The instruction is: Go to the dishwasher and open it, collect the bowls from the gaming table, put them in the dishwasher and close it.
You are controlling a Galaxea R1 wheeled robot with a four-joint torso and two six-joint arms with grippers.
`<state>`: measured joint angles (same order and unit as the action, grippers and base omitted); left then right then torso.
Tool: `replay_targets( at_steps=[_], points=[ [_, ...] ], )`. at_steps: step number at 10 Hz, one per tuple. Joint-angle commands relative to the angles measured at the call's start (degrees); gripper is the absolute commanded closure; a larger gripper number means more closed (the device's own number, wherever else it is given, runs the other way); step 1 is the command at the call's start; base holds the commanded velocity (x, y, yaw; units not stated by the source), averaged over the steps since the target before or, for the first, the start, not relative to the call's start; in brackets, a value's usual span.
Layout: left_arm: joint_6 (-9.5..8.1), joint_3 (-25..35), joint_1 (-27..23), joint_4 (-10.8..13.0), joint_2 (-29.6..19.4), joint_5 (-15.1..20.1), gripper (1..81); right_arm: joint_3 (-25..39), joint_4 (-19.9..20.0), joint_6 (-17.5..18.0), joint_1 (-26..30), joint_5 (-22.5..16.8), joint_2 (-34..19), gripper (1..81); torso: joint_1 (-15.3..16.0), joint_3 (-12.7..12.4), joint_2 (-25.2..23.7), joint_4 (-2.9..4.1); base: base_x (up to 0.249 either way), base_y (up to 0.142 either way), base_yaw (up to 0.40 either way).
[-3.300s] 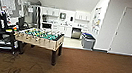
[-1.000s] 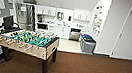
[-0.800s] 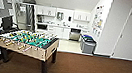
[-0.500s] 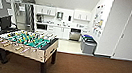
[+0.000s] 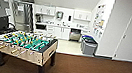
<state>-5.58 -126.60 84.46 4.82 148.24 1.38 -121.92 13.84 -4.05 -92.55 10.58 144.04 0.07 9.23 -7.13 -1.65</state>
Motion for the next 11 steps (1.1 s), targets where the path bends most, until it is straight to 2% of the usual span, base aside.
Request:
replay_targets(
  at_steps=[1, 11],
  points=[
    [0.49, 0.47, -2.93, 0.63, -1.36, 2.93, 81.1, 0.46, -0.65, -0.26, 2.05, -3.29, -2.51, 81.1, 0.0, 0.0, 0.0, 0.0, 0.185, -0.076, 0.0],
    [0.49, -0.14, -2.93, 0.63, -0.92, 2.93, 81.1, 0.29, -0.65, -0.17, 1.97, -3.2, -2.42, 81.1, 0.0, 0.0, 0.0, 0.0, 0.185, -0.077, 0.0]
  ],
)
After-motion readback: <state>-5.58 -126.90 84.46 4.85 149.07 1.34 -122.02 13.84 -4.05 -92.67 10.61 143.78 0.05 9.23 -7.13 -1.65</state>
